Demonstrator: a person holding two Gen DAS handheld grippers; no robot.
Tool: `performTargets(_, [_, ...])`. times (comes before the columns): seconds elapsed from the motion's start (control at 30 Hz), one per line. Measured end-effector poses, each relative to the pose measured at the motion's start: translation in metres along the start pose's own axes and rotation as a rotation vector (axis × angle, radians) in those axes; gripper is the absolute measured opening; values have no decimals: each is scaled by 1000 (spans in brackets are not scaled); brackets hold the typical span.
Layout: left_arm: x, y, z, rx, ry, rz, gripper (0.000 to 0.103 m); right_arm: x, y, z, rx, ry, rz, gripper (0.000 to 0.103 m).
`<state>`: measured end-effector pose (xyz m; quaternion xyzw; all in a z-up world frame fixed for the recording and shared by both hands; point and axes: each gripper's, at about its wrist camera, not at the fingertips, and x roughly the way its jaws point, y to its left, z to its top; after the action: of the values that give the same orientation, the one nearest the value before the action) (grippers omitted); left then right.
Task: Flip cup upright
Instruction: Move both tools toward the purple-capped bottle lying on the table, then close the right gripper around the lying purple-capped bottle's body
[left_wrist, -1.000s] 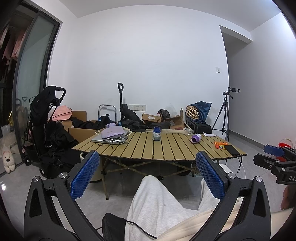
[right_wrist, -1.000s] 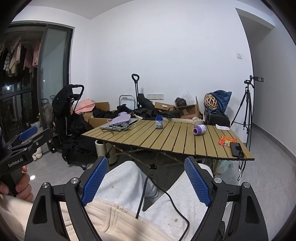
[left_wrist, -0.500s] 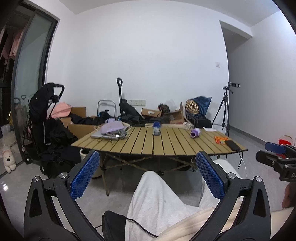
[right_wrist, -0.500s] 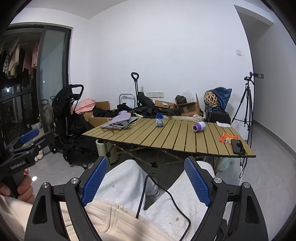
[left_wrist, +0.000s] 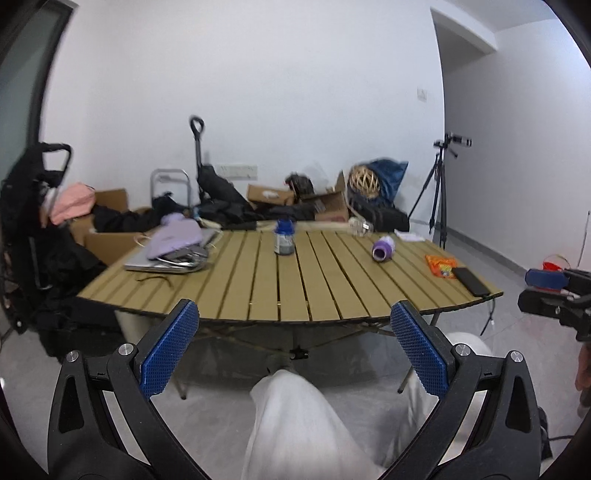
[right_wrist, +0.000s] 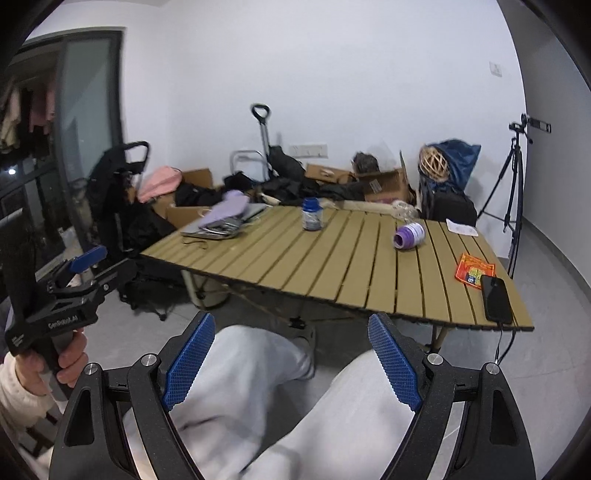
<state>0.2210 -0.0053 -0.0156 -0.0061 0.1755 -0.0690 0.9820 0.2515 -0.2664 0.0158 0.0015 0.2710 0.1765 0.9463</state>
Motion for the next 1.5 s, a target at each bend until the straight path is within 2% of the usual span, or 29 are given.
performTargets(0.23, [125, 7, 32, -28, 120, -24, 103, 101, -62, 49, 115, 58, -81, 89])
performTargets(0.4, [227, 15, 42, -34, 230, -5, 103, 180, -112, 85, 156, 91, -143, 89])
performTargets(0.5, [284, 19, 45, -47, 259, -22, 103, 239, -153, 103, 239, 133, -149, 89])
performTargets(0.6, [334, 21, 52, -61, 308, -47, 103, 296, -193, 114, 318, 162, -192, 89])
performTargets(0.67, [363, 17, 57, -52, 324, -74, 103, 331, -214, 120, 349, 173, -218, 89])
performTargets(0.8, [407, 7, 61, -16, 319, -66, 103, 393, -246, 121, 398, 216, -325, 89])
performTargets(0.9, [436, 4, 58, -14, 344, -61, 103, 425, -269, 119, 459, 231, -353, 89])
performTargets(0.93, [442, 3, 57, -15, 352, -61, 103, 433, -274, 118, 470, 233, -344, 86])
performTargets(0.97, [449, 3, 55, -15, 362, -60, 103, 439, -278, 116, 486, 231, -306, 74])
performTargets(1.0, [456, 5, 54, -16, 369, -61, 103, 443, -278, 115, 487, 243, -276, 72])
performTargets(1.07, [466, 7, 54, -19, 378, -69, 103, 450, -261, 117, 396, 259, -205, 71])
performTargets(1.13, [473, 10, 55, -27, 383, -99, 103, 457, -214, 113, 181, 303, -19, 71])
performTargets(1.17, [476, 11, 56, -35, 385, -121, 103, 455, -178, 106, 21, 306, 88, 71])
performTargets(1.23, [483, 11, 57, -47, 405, -164, 103, 447, -131, 93, -181, 296, 209, 71])
performTargets(1.3, [488, 11, 59, -66, 415, -216, 102, 441, -101, 83, -288, 301, 287, 71])
performTargets(1.33, [489, 9, 59, -74, 415, -245, 97, 439, -94, 82, -310, 301, 324, 71])
performTargets(1.37, [490, 6, 59, -67, 424, -258, 85, 438, -92, 82, -311, 308, 356, 71])
performTargets(1.4, [492, 2, 58, -48, 437, -254, 78, 436, -91, 82, -308, 311, 389, 71])
performTargets(1.47, [496, -2, 55, -27, 448, -240, 60, 434, -92, 81, -321, 313, 417, 71])
performTargets(1.5, [495, -1, 55, -29, 443, -254, 56, 433, -93, 80, -333, 317, 404, 71])
